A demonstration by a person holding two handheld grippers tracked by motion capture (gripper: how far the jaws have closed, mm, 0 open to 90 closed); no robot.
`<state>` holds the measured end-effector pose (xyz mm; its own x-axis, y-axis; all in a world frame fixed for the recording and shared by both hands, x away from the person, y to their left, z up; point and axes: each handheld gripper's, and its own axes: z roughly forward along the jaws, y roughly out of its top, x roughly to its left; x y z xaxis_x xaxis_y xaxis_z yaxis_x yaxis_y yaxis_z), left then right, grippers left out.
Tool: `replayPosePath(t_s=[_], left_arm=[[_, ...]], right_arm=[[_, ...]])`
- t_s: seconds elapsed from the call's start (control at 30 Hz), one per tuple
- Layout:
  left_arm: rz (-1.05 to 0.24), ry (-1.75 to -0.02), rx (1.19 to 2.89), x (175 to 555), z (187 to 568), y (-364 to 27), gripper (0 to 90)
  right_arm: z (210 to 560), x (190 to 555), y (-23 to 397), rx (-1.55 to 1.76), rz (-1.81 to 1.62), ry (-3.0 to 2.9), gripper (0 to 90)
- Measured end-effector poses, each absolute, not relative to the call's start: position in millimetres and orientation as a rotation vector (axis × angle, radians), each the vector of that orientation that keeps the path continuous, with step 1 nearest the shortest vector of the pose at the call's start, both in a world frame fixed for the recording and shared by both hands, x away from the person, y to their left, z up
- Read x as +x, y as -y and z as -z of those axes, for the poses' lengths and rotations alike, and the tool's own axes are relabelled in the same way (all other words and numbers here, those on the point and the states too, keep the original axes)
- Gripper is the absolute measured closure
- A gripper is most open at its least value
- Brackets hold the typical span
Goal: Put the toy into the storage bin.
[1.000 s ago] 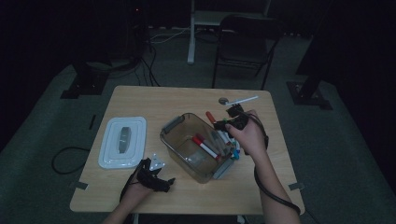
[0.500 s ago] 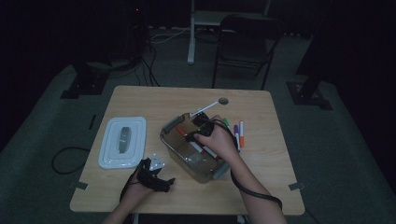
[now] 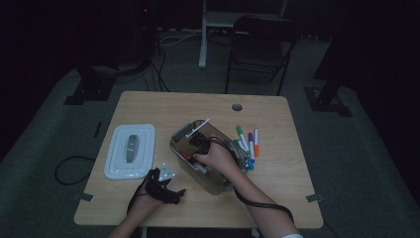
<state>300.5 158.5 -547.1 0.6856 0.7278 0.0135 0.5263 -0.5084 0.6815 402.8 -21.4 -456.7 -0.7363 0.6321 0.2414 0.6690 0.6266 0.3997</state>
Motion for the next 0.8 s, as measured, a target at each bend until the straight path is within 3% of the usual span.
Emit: replayPosePath(t_s=[0.5,0.8], left_arm=[[-0.395,-0.956,2.234,300.5,547.1,-158.5,0.6],[-0.393,-0.957,2.234,300.5,547.0,-158.5,0.6]], right_arm=[[475.3,402.7,15.9,-1.107,0.592,2.735,72.7],[441.0,399.4,36.4,-1.094,0.815,2.738,67.6]])
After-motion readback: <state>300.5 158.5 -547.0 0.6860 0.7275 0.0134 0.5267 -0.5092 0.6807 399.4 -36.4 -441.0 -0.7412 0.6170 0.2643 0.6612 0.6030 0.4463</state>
